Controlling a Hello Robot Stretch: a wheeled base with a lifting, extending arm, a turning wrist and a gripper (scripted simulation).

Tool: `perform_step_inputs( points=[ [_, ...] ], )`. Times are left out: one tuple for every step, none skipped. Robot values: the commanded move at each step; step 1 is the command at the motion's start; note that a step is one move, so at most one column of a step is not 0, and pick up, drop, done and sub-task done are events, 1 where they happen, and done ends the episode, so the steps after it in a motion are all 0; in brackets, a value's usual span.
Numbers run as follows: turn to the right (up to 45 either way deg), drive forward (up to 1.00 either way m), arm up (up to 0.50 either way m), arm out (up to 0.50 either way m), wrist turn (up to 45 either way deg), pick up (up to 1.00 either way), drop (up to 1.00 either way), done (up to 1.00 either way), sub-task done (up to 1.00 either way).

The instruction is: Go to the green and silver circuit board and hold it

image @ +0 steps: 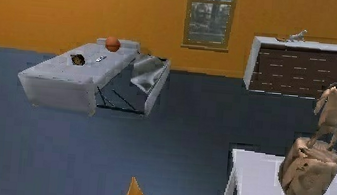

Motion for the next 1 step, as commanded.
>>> perform_step_inputs(
  points=[
    [0.0,0.0,0.0,0.0,0.0,1.0,0.0,0.0,0.0]
  ],
)
